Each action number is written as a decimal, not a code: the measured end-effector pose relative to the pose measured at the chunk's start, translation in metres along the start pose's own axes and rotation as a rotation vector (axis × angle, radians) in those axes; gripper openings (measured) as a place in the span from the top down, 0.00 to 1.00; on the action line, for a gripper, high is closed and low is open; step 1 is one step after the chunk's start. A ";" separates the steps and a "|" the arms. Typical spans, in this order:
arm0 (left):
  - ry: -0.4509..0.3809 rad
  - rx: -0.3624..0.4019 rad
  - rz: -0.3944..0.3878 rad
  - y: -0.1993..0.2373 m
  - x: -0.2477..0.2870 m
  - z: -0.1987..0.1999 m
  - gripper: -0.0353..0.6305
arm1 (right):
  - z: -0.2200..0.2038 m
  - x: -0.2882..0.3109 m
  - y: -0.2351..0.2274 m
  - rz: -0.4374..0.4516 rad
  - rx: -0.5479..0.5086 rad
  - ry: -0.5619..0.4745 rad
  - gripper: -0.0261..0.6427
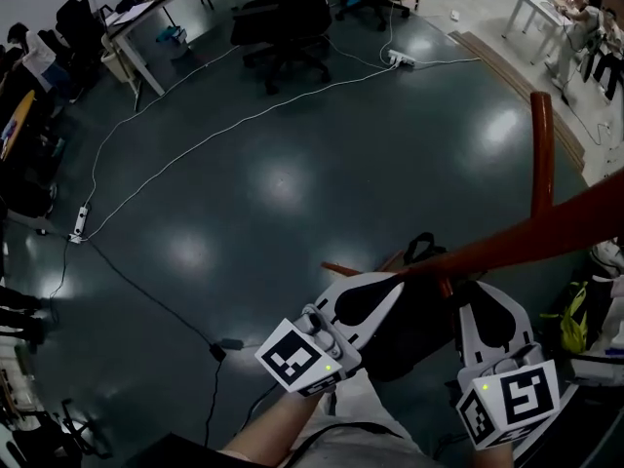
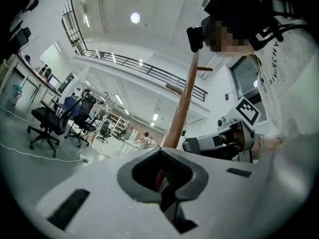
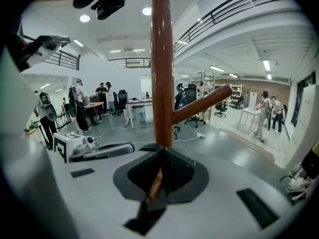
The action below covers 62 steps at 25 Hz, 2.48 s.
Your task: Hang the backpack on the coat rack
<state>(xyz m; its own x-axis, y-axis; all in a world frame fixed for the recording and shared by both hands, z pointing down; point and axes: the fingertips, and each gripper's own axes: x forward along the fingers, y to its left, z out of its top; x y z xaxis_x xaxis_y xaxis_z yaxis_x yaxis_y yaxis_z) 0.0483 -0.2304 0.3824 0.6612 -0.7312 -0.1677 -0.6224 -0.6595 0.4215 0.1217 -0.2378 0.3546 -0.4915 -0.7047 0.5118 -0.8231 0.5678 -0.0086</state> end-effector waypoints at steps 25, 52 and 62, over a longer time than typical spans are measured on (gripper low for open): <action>-0.021 -0.053 0.032 0.025 -0.019 0.005 0.93 | 0.005 0.014 0.024 0.189 -0.027 0.176 0.84; -0.016 0.023 -0.011 -0.031 -0.033 0.008 0.93 | 0.026 -0.065 0.057 0.287 -0.028 -0.189 0.83; -0.009 0.025 -0.085 -0.065 -0.033 0.015 0.93 | 0.005 -0.102 0.063 0.181 -0.017 -0.167 0.91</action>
<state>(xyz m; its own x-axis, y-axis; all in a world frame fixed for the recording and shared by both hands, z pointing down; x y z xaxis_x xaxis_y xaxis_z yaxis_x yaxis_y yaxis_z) 0.0605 -0.1657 0.3468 0.7083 -0.6741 -0.2095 -0.5748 -0.7230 0.3833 0.1184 -0.1324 0.2979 -0.6715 -0.6508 0.3542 -0.7134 0.6971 -0.0717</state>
